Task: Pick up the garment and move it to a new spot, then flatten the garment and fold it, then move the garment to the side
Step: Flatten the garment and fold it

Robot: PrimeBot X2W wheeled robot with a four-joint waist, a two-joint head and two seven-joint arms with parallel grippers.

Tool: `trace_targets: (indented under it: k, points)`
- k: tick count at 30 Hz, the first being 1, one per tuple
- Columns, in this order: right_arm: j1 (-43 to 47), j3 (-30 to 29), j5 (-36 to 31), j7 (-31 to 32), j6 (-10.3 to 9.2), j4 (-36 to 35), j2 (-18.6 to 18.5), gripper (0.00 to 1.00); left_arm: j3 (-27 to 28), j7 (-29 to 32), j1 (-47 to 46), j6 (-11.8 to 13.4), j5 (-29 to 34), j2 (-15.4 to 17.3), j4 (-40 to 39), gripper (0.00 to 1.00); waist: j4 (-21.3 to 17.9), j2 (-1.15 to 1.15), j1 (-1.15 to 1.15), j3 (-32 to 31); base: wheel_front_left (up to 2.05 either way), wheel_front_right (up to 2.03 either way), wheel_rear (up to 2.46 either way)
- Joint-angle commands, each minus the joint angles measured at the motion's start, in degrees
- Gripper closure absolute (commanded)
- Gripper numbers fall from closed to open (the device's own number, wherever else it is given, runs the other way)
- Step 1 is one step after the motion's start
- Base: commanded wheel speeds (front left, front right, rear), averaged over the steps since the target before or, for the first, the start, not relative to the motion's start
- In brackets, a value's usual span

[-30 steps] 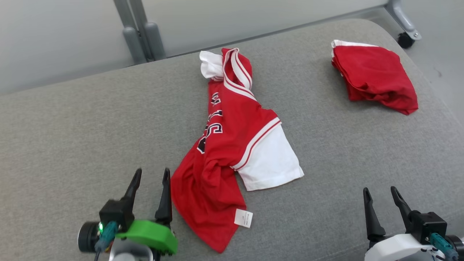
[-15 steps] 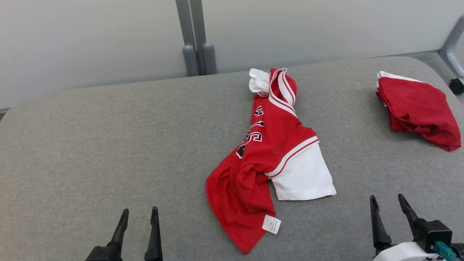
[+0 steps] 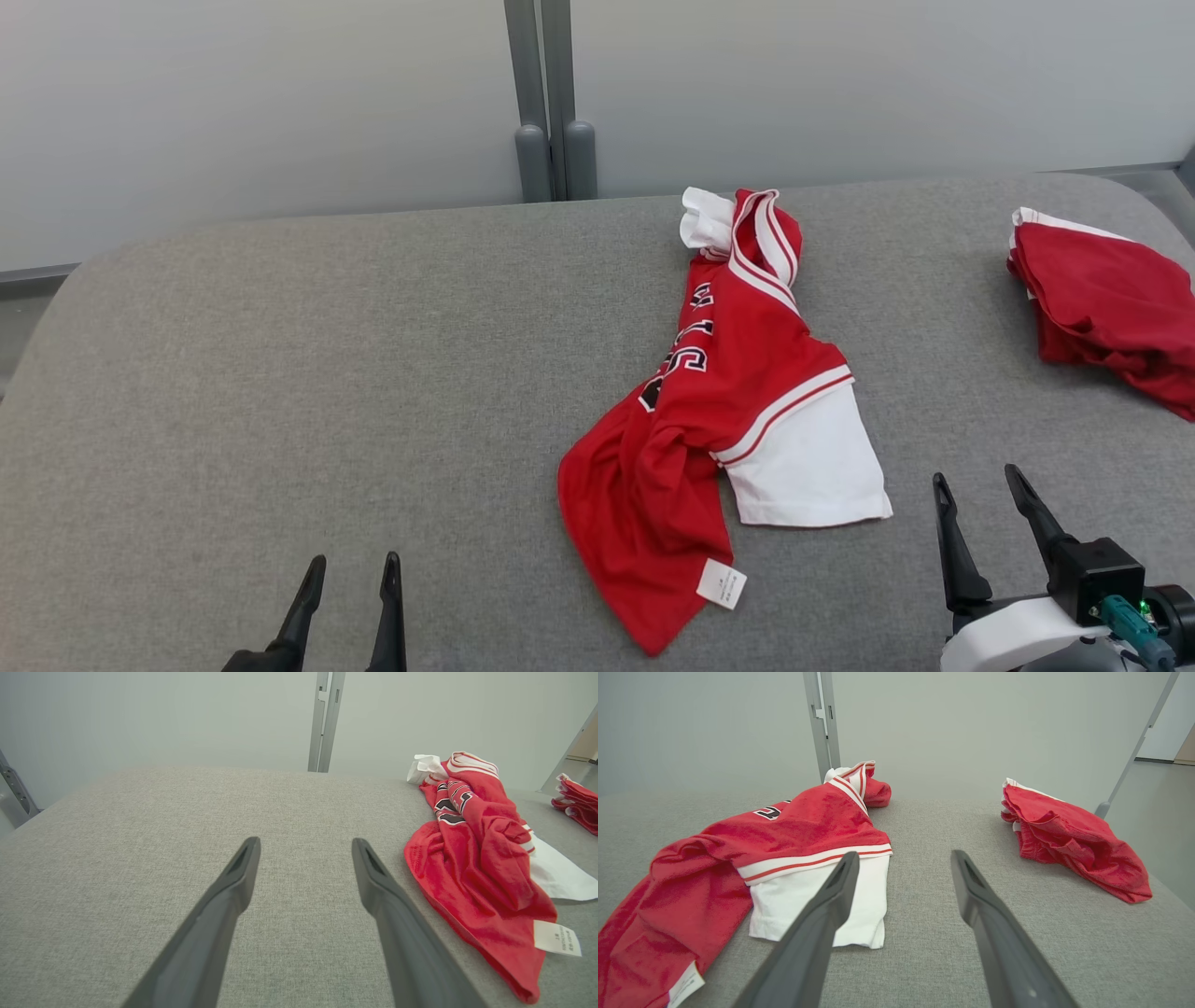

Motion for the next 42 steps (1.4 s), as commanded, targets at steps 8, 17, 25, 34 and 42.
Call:
trace_targets:
  k: [8,17,25,34,42]
  points:
    - [0.75,0.36,-0.11,-0.14,-0.09,0.35,-0.17,0.00,0.89,-0.02,0.71,0.06,-0.79,0.05,0.46,0.00,0.57,0.00,0.00,-0.75,0.00,0.00,0.00]
    - [-1.74,2.34,2.43,-0.14,-0.09,2.69,-1.01,0.00,-4.44,1.94,-0.37,0.32,-4.08,0.02,5.65,0.00,-0.30,0.00,0.00,-0.72,0.00,0.00,0.00]
    - [-13.63,13.28,8.84,12.93,-0.09,11.48,-8.19,0.00,-15.66,21.74,-4.02,-1.70,-12.12,0.14,2.92,0.00,-0.72,0.00,0.00,1.03,0.00,0.00,0.00]
    - [-22.05,19.08,11.12,28.39,-0.09,17.72,-11.20,0.00,-24.72,33.04,-8.28,-0.93,-20.98,0.12,1.89,0.00,0.20,0.00,0.00,5.67,0.00,0.00,0.00]
    - [-25.29,21.32,12.63,28.98,-0.09,20.37,-10.64,0.00,-29.52,32.07,-13.46,2.02,-23.90,0.13,6.17,0.00,0.48,0.00,0.00,9.03,0.00,0.00,0.00]
